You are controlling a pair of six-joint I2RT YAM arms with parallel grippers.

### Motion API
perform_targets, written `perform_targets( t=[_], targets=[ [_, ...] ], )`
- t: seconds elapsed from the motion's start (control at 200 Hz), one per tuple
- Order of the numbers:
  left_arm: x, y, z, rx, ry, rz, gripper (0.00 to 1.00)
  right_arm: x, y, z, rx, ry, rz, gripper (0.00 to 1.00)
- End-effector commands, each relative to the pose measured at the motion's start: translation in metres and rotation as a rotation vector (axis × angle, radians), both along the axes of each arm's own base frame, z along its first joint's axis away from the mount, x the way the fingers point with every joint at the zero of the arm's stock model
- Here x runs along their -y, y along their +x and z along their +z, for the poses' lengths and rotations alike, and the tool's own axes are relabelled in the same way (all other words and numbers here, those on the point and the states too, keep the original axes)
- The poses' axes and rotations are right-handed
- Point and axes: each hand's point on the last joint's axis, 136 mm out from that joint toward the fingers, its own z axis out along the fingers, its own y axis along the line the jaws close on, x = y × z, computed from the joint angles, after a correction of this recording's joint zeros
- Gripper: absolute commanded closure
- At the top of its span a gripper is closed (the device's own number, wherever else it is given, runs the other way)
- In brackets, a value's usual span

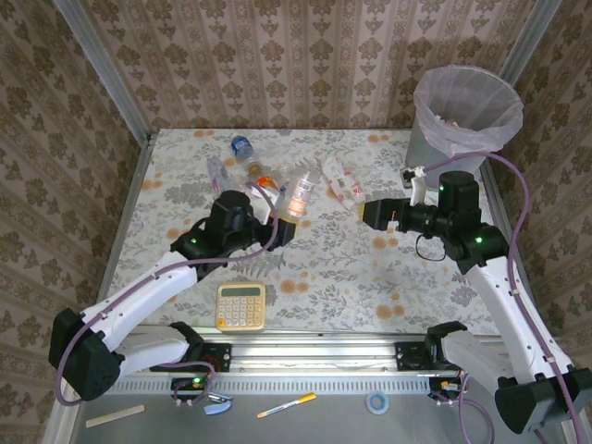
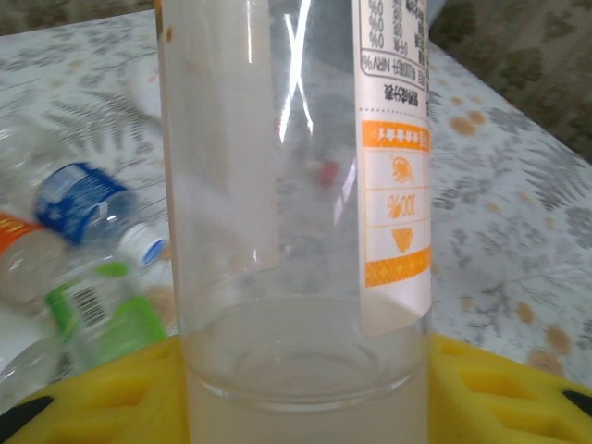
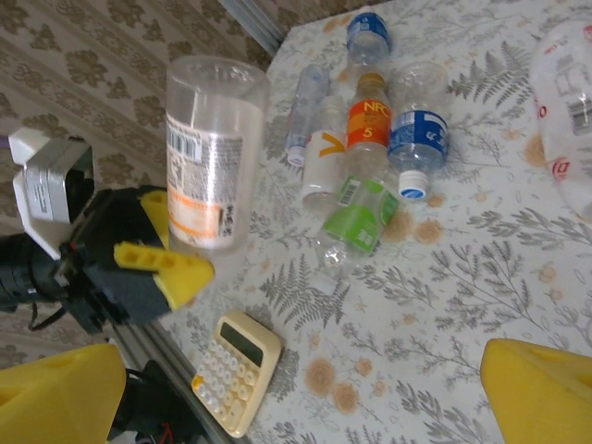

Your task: Throw the plastic bottles in the bin

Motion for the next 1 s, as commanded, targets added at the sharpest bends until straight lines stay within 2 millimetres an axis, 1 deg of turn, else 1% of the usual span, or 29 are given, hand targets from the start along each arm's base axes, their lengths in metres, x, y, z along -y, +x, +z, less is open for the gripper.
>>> perform_targets(
  t=[0.0, 0.165, 0.375, 0.475, 0.63, 0.815, 0.9, 0.995],
  targets=[
    [0.031, -0.009, 0.038, 0.103, -0.077, -0.108, 0.54, -0.011, -0.002, 0.007, 0.008, 0.059, 0.040, 0.00],
    [0.064, -0.028, 0.049, 0.135, -0.095, -0.217, 0.55, -0.015, -0.004, 0.008, 0.006, 0.071, 0.049, 0.00],
    [0.093, -0.042, 0.050, 0.131, -0.115, -0.297, 0.55, -0.019, -0.003, 0.010, 0.007, 0.086, 0.061, 0.00],
    [0.103, -0.044, 0.048, 0.122, -0.117, -0.320, 0.56, -0.021, -0.003, 0.012, 0.015, 0.096, 0.067, 0.00],
    [0.118, -0.051, 0.052, 0.128, -0.143, -0.368, 0.57, -0.021, 0.001, 0.005, -0.004, 0.090, 0.056, 0.00],
    [0.130, -0.055, 0.051, 0.137, -0.146, -0.399, 0.56, -0.020, 0.006, 0.004, -0.005, 0.089, 0.035, 0.01],
    [0.132, -0.057, 0.051, 0.142, -0.155, -0.407, 0.56, -0.018, 0.008, 0.005, -0.010, 0.079, 0.021, 0.04],
    [0.132, -0.059, 0.051, 0.155, -0.153, -0.413, 0.56, -0.018, 0.010, 0.006, -0.018, 0.076, 0.018, 0.12]
  ],
)
